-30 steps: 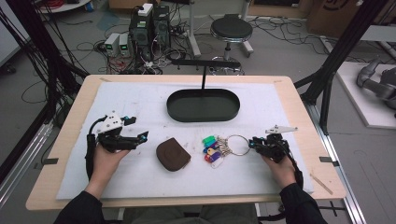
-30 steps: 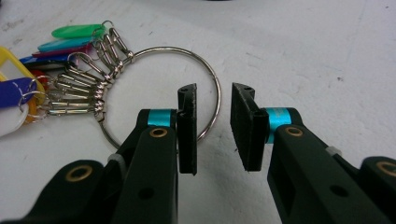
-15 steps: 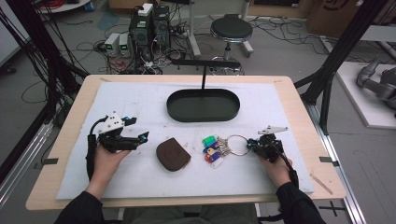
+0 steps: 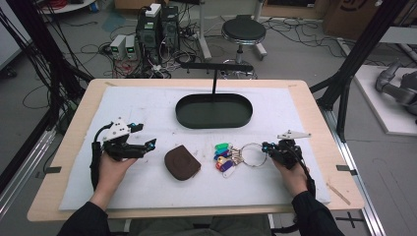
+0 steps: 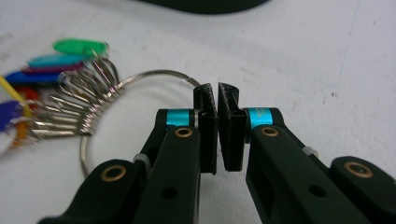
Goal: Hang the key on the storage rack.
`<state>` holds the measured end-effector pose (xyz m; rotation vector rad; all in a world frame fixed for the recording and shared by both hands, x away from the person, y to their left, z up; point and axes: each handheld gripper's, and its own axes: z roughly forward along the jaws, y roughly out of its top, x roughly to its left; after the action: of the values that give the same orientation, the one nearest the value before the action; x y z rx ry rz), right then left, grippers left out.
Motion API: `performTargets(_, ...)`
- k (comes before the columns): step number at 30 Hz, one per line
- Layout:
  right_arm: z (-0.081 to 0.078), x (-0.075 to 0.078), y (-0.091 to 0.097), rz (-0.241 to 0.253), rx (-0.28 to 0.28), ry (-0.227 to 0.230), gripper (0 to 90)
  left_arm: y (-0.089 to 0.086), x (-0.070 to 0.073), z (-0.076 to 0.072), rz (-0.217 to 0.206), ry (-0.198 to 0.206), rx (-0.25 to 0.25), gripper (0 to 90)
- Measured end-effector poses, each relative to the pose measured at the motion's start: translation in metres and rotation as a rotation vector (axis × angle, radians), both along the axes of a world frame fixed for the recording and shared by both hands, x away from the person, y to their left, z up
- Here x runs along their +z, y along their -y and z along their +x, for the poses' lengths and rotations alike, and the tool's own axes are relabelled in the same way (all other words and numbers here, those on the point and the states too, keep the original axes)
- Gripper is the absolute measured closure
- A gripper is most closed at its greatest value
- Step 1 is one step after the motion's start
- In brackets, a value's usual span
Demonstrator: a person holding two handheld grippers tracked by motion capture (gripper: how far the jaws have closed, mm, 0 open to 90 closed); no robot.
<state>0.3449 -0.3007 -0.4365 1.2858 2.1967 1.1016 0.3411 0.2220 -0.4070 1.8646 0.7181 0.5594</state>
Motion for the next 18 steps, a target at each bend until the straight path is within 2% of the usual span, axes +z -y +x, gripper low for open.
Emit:
performTargets(1,-0.002,0.004,0.001,0.045,0.016,0.029,87.8,0.0,0.0,0.0,0.001,0.0,0.0,23.5)
performTargets(6,-0.007,0.012,0.001,0.122,0.053,0.074,87.6,0.0,0.0,0.0,-0.003,0.003,0.002,23.5)
performTargets(11,-0.009,0.014,-0.001,0.202,0.106,0.048,86.9,0.0,0.0,0.0,0.0,0.005,0.001,23.6)
performTargets(18,-0.01,0.015,-0.006,0.214,0.139,0.001,86.3,0.0,0.0,-0.001,-0.005,0.006,-0.001,23.5)
